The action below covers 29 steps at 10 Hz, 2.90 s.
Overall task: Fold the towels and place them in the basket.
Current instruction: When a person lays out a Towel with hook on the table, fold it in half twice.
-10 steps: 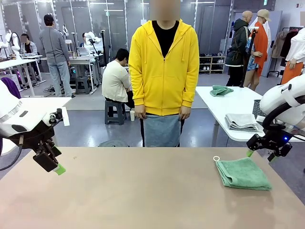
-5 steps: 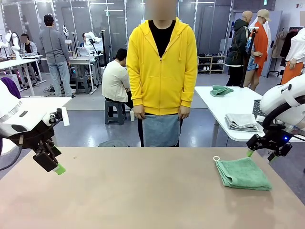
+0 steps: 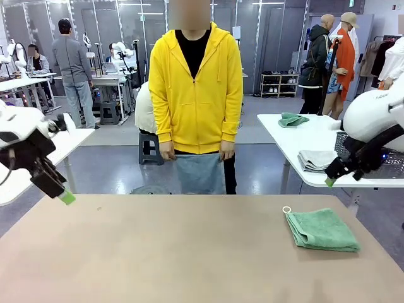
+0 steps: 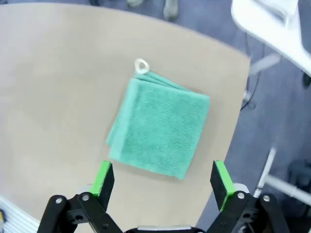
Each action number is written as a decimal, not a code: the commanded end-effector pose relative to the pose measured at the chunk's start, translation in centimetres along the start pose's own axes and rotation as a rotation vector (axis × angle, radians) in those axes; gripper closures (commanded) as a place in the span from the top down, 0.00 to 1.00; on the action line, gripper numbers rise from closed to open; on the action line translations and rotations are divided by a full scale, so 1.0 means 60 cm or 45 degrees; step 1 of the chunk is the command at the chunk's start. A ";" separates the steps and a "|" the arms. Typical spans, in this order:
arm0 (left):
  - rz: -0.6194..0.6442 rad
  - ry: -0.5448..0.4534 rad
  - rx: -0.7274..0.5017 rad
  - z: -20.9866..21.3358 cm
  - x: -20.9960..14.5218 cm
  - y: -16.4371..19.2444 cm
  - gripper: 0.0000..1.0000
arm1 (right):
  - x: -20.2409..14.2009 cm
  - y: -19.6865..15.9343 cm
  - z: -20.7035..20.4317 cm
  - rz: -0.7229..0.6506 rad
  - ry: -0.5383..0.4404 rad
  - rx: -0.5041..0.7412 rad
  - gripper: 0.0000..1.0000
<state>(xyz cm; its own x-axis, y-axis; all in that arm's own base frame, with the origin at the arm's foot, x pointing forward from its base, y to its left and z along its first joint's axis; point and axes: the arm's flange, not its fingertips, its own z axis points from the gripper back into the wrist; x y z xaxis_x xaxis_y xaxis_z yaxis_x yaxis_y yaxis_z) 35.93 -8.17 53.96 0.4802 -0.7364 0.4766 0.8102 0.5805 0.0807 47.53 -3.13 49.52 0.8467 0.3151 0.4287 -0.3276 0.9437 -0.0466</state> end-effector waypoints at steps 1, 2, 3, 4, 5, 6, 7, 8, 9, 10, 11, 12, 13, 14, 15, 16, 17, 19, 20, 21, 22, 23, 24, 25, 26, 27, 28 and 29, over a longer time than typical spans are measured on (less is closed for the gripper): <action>0.084 -0.015 0.006 0.033 -0.020 0.000 1.00 | -0.027 0.073 0.054 0.200 -0.112 0.000 1.00; 0.123 -0.030 0.032 0.035 -0.034 0.009 1.00 | -0.036 0.119 0.087 0.315 -0.160 -0.020 1.00; 0.141 -0.052 0.012 0.028 -0.047 0.020 1.00 | -0.048 0.154 0.109 0.412 -0.172 0.031 1.00; 0.165 -0.066 0.027 0.022 -0.056 0.028 1.00 | -0.062 0.182 0.125 0.485 -0.172 0.076 1.00; 0.176 -0.090 0.027 0.019 -0.064 0.034 1.00 | -0.078 0.201 0.138 0.533 -0.198 0.123 1.00; 0.192 -0.090 0.034 0.014 -0.076 0.038 1.00 | -0.093 0.212 0.153 0.539 -0.246 0.155 1.00; 0.192 -0.090 0.017 0.010 -0.088 0.041 1.00 | -0.103 0.213 0.161 0.535 -0.272 0.179 1.00; 0.168 -0.095 0.021 0.010 -0.098 0.044 1.00 | -0.106 0.208 0.163 0.517 -0.265 0.226 1.00; 0.164 -0.128 0.033 0.014 -0.102 0.047 1.00 | -0.103 0.200 0.161 0.487 -0.260 0.249 1.00; 0.136 -0.161 0.037 0.023 -0.099 0.042 1.00 | -0.100 0.197 0.161 0.479 -0.252 0.256 1.00; 0.197 -0.078 0.014 0.012 -0.093 0.048 1.00 | -0.101 0.215 0.169 0.499 -0.257 0.182 1.00; 0.197 -0.078 0.014 0.012 -0.093 0.048 1.00 | -0.101 0.215 0.169 0.499 -0.257 0.182 1.00; 0.197 -0.078 0.014 0.012 -0.093 0.048 1.00 | -0.101 0.215 0.169 0.499 -0.257 0.182 1.00; 0.197 -0.078 0.014 0.012 -0.093 0.048 1.00 | -0.101 0.215 0.169 0.499 -0.257 0.182 1.00; 0.197 -0.078 0.014 0.012 -0.093 0.048 1.00 | -0.101 0.215 0.169 0.499 -0.257 0.182 1.00; 0.197 -0.078 0.014 0.012 -0.093 0.048 1.00 | -0.101 0.215 0.169 0.499 -0.257 0.182 1.00; 0.197 -0.078 0.014 0.012 -0.093 0.048 1.00 | -0.101 0.215 0.169 0.499 -0.257 0.182 1.00; 0.197 -0.078 0.014 0.012 -0.093 0.048 1.00 | -0.101 0.215 0.169 0.499 -0.257 0.182 1.00; 0.197 -0.078 0.014 0.012 -0.093 0.048 1.00 | -0.101 0.215 0.169 0.499 -0.257 0.182 1.00; 0.197 -0.078 0.014 0.012 -0.093 0.048 1.00 | -0.101 0.215 0.169 0.499 -0.257 0.182 1.00; 0.197 -0.078 0.014 0.012 -0.093 0.048 1.00 | -0.101 0.215 0.169 0.499 -0.257 0.182 1.00; 0.197 -0.078 0.014 0.012 -0.093 0.048 1.00 | -0.101 0.215 0.169 0.499 -0.257 0.182 1.00; 0.197 -0.078 0.014 0.012 -0.093 0.048 1.00 | -0.101 0.215 0.169 0.499 -0.257 0.182 1.00; 0.197 -0.078 0.014 0.012 -0.093 0.048 1.00 | -0.101 0.215 0.169 0.499 -0.257 0.182 1.00; 0.197 -0.078 0.014 0.012 -0.093 0.048 1.00 | -0.101 0.215 0.169 0.499 -0.257 0.182 1.00; 0.197 -0.078 0.014 0.012 -0.093 0.048 1.00 | -0.101 0.215 0.169 0.499 -0.257 0.182 1.00; 0.197 -0.078 0.014 0.012 -0.093 0.048 1.00 | -0.101 0.215 0.169 0.499 -0.257 0.182 1.00; 0.197 -0.078 0.014 0.012 -0.093 0.048 1.00 | -0.101 0.215 0.169 0.499 -0.257 0.182 1.00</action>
<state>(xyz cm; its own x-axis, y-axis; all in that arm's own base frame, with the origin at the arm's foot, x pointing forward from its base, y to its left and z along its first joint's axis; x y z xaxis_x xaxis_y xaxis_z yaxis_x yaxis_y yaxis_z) 35.38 -1.94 52.29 0.5686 -0.6166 0.5445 0.7269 0.6865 0.0182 33.96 6.00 55.45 0.5571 0.6033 0.5707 -0.6757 0.7288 -0.1108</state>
